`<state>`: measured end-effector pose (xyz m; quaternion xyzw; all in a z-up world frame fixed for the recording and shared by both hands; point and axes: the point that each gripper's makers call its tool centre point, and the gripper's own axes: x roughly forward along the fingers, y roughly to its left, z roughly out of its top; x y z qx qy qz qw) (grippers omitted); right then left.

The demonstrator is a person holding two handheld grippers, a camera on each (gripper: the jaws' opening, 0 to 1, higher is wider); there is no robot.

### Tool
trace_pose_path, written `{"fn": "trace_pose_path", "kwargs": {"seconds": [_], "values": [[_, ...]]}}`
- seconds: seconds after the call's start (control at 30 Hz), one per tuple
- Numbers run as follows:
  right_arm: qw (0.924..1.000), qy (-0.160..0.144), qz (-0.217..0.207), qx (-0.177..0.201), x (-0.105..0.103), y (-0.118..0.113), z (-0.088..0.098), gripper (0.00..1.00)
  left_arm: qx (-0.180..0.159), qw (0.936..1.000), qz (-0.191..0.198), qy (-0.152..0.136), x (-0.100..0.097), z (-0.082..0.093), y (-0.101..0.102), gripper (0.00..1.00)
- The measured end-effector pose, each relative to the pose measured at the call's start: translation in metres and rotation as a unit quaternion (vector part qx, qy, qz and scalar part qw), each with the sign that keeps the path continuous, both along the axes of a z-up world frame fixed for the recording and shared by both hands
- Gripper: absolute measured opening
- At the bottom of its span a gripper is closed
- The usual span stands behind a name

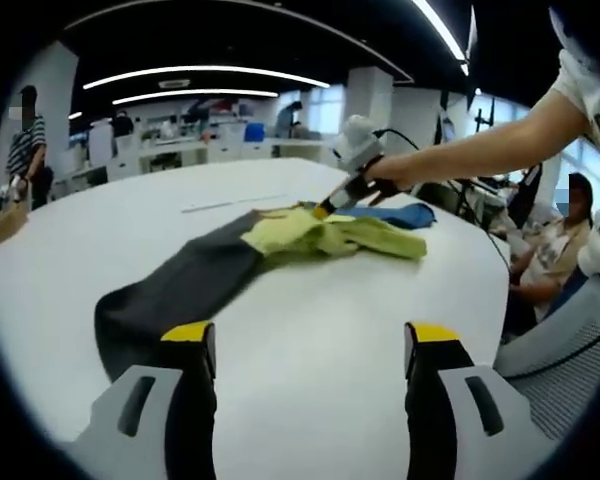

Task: Fold the garment on the visible template until the final outline fits inside the template.

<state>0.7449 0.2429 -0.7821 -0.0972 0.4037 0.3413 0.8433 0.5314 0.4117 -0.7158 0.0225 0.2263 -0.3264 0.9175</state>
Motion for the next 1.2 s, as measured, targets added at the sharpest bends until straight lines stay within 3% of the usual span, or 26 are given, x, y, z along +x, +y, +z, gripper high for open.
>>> {"fn": "trace_pose_path", "kwargs": {"seconds": [0.5,0.67,0.93,1.2], "values": [[0.9992,0.019,-0.02,0.03,-0.002,-0.002,-0.002,0.02,-0.012,0.9998,-0.012,0.005,0.012,-0.005,-0.015,0.69],[0.9972,0.015,-0.047,0.057,-0.002,-0.011,0.014,0.2,-0.015,0.9997,-0.018,0.003,0.016,-0.002,-0.019,0.68],[0.9964,-0.007,-0.034,0.077,-0.014,-0.018,0.038,0.46,-0.017,0.9995,-0.028,0.002,0.022,0.0,-0.03,0.68],[0.9951,-0.022,-0.01,0.096,-0.041,-0.028,0.06,0.6,-0.014,0.9993,-0.035,0.002,0.032,-0.002,-0.042,0.63]]}}
